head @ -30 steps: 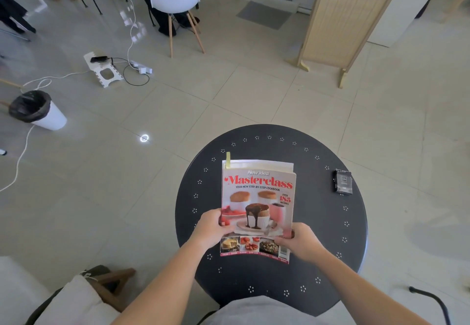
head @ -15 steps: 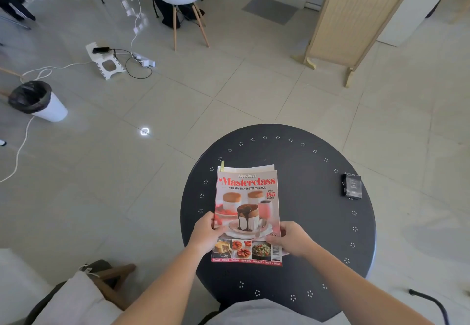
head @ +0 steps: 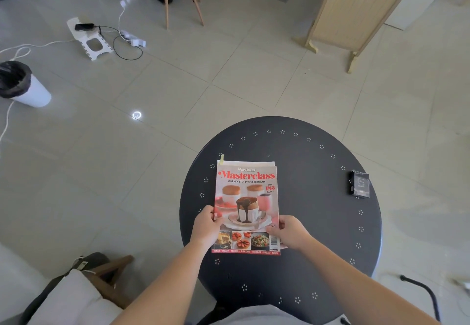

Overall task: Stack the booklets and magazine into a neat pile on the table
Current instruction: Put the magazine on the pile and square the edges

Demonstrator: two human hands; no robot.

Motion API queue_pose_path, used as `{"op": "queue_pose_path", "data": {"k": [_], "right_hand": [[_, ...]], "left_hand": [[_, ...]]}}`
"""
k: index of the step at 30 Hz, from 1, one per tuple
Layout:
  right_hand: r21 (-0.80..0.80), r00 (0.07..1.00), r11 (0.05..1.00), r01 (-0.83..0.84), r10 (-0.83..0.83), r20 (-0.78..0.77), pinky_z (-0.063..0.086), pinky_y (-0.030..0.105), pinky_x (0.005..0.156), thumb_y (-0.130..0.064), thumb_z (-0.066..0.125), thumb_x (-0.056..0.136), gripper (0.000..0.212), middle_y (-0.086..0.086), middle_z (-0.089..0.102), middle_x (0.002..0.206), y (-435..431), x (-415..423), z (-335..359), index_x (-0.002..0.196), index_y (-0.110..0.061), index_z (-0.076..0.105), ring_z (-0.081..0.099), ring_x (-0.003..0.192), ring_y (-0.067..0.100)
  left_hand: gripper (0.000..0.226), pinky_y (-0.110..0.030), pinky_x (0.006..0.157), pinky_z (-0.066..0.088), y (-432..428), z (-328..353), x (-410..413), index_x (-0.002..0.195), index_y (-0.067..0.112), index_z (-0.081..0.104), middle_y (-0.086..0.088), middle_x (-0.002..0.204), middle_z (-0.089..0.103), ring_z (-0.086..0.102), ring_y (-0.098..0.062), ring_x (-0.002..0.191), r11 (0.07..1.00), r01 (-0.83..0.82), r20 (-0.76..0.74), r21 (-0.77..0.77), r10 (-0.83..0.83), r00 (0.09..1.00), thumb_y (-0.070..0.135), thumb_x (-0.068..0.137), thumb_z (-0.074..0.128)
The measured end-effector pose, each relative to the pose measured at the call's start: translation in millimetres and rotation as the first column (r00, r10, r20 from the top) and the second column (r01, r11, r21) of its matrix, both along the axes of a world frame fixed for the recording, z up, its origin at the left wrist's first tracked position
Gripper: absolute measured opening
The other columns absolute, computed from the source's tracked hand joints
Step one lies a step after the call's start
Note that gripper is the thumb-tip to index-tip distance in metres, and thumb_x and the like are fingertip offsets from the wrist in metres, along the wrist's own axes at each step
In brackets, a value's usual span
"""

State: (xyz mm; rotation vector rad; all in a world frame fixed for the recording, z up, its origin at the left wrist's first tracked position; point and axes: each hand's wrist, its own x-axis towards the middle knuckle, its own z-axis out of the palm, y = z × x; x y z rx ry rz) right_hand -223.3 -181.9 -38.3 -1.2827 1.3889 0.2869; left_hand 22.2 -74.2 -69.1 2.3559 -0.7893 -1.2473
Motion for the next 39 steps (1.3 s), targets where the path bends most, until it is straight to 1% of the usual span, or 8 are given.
{"op": "queue_pose_path", "data": {"k": [4, 9, 14, 21, 26, 28, 34, 39], "right_hand": [[0.000, 0.998, 0.999, -0.044, 0.044, -0.038, 0.070, 0.039, 0.077, -0.028, 0.069, 0.101, 0.018, 0.001, 0.083, 0.108, -2.2, 1.7, -6.2, 0.110, -0.013, 0.069, 0.082, 0.092, 0.017], [-0.021, 0.994, 1.000, -0.010, 0.008, -0.106, 0.070, 0.046, 0.075, -0.017, 0.065, 0.101, 0.014, 0.010, 0.079, 0.101, -0.4, -2.3, -16.5, 0.091, -0.011, 0.058, 0.082, 0.089, 0.025], [-0.119, 0.983, 0.993, -0.003, -0.019, -0.181, 0.068, 0.051, 0.075, -0.019, 0.066, 0.096, 0.021, 0.011, 0.079, 0.092, 7.9, -3.2, -19.6, 0.081, -0.015, 0.053, 0.081, 0.082, 0.027], [-0.185, 0.967, 0.982, -0.027, -0.021, -0.255, 0.050, 0.029, 0.056, -0.018, 0.069, 0.092, 0.011, 0.001, 0.072, 0.090, 15.6, -0.1, -15.0, 0.088, -0.014, 0.059, 0.070, 0.077, 0.020], [-0.169, 0.974, 0.985, 0.025, -0.062, -0.220, 0.066, 0.040, 0.068, -0.023, 0.068, 0.091, 0.013, 0.002, 0.075, 0.088, 16.8, -3.5, -11.3, 0.086, -0.017, 0.059, 0.074, 0.074, 0.021], [-0.167, 0.974, 0.984, 0.063, -0.097, -0.205, 0.064, 0.038, 0.065, -0.028, 0.069, 0.092, 0.015, 0.002, 0.074, 0.086, 14.9, -11.0, -7.4, 0.088, -0.018, 0.058, 0.068, 0.065, 0.021], [-0.271, 0.961, 0.948, 0.168, -0.218, -0.168, 0.065, 0.042, 0.079, -0.027, 0.065, 0.089, 0.006, -0.003, 0.073, 0.093, -8.7, -54.2, 5.0, 0.094, -0.025, 0.062, 0.069, 0.075, 0.026], [-0.433, 0.942, 0.890, 0.142, -0.256, -0.217, 0.055, 0.039, 0.084, -0.025, 0.065, 0.094, 0.023, 0.003, 0.061, 0.120, -41.2, -94.8, 19.1, 0.116, -0.021, 0.063, 0.066, 0.097, 0.029]], "left_hand": [[0.019, -0.031, 0.080, 0.063, -0.4, -3.4, 3.8, 0.113, 0.016, 0.063, -0.001, 0.105, 0.074, 0.075, -0.018, 0.094, 1.000, -0.005, 0.025, -0.003, 0.005, 1.000, 0.033, 0.104, 0.068], [0.019, -0.026, 0.073, 0.059, 1.0, 4.1, 4.0, 0.111, 0.017, 0.065, 0.001, 0.100, 0.075, 0.075, -0.017, 0.089, 1.000, 0.002, 0.100, -0.017, -0.001, 0.995, 0.033, 0.102, 0.071], [0.031, -0.021, 0.069, 0.056, 4.6, 13.0, -2.7, 0.111, 0.025, 0.060, 0.006, 0.102, 0.068, 0.072, -0.015, 0.086, 0.999, 0.042, 0.223, 0.000, -0.041, 0.974, 0.036, 0.092, 0.082], [0.018, -0.019, 0.057, 0.047, 8.8, 22.9, -17.0, 0.098, 0.028, 0.062, 0.008, 0.094, 0.066, 0.067, -0.013, 0.079, 0.998, 0.067, 0.334, 0.018, -0.069, 0.940, 0.031, 0.095, 0.079], [0.008, -0.022, 0.059, 0.051, 6.5, 31.9, -28.8, 0.096, 0.028, 0.066, 0.007, 0.097, 0.068, 0.065, -0.012, 0.081, 0.990, 0.125, 0.380, 0.062, -0.139, 0.915, 0.024, 0.102, 0.071], [0.008, -0.025, 0.064, 0.057, 1.6, 36.9, -36.7, 0.106, 0.028, 0.068, 0.005, 0.106, 0.067, 0.068, -0.014, 0.088, 0.984, 0.164, 0.400, 0.073, -0.179, 0.899, 0.025, 0.100, 0.071], [0.061, -0.037, 0.092, 0.064, -14.6, 41.6, -64.5, 0.147, 0.034, 0.054, 0.002, 0.151, 0.054, 0.056, -0.026, 0.134, 0.931, 0.346, 0.485, 0.118, -0.358, 0.798, 0.037, 0.093, 0.079], [0.096, -0.065, 0.117, 0.043, -30.6, 38.8, -88.7, 0.166, 0.042, 0.025, -0.006, 0.175, 0.020, 0.023, -0.042, 0.162, 0.856, 0.459, 0.472, 0.237, -0.514, 0.716, 0.058, 0.088, 0.078]]}}
